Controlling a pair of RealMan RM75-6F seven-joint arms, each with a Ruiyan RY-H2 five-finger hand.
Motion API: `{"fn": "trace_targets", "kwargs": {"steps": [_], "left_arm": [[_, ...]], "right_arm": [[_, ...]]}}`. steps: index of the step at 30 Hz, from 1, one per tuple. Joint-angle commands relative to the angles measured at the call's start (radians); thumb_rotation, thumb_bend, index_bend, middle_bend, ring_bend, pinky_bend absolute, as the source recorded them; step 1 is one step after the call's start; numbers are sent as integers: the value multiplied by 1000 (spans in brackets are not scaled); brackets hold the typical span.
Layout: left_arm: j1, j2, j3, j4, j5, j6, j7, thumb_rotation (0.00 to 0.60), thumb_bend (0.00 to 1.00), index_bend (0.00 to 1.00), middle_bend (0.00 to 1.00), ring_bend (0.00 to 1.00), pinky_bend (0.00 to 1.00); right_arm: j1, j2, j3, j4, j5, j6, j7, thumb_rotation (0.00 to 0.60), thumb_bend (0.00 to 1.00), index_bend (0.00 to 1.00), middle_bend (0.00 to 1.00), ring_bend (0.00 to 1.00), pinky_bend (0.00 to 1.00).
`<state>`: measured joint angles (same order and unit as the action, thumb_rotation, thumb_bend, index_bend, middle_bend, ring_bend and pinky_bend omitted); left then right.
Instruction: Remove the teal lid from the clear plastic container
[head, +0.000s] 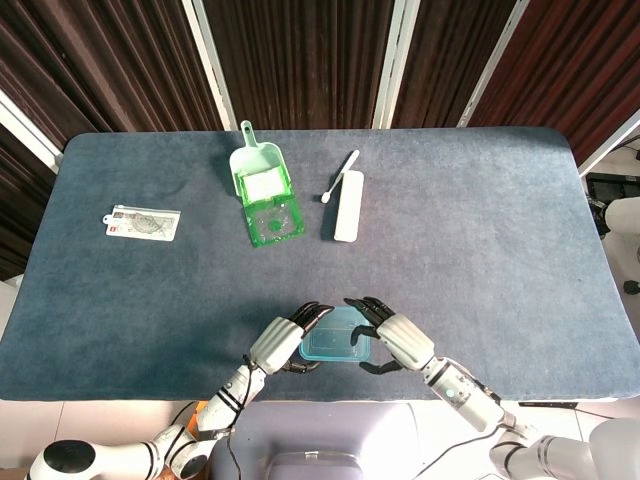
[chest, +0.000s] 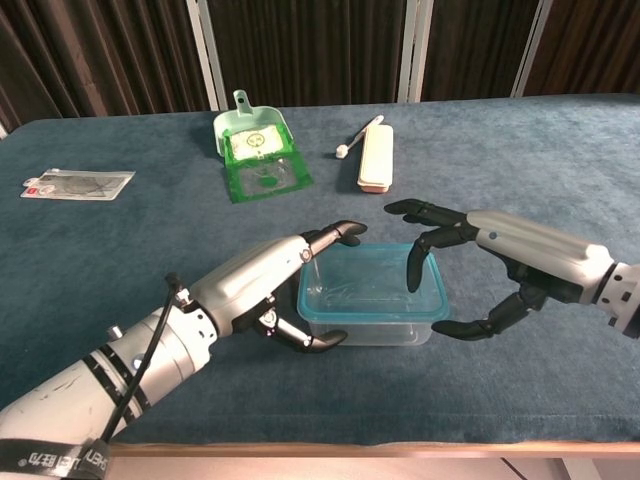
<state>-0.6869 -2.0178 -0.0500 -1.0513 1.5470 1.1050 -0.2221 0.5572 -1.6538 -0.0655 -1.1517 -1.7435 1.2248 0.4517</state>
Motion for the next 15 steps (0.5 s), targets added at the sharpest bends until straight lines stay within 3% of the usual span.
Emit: {"fn": "trace_targets", "kwargs": {"steps": [1,15], "left_arm": [[0,-2,2,7,3,2,0,600,351,0,680,473,537],[2,-11,22,37,27,6,-28,600,350,5,699,491,544]], "right_arm": [[0,3,-1,-1,3,2,0,600,389,585,104,0,0],[2,8,-6,-2,10,10,0,600,389,583,104,0,0]]}}
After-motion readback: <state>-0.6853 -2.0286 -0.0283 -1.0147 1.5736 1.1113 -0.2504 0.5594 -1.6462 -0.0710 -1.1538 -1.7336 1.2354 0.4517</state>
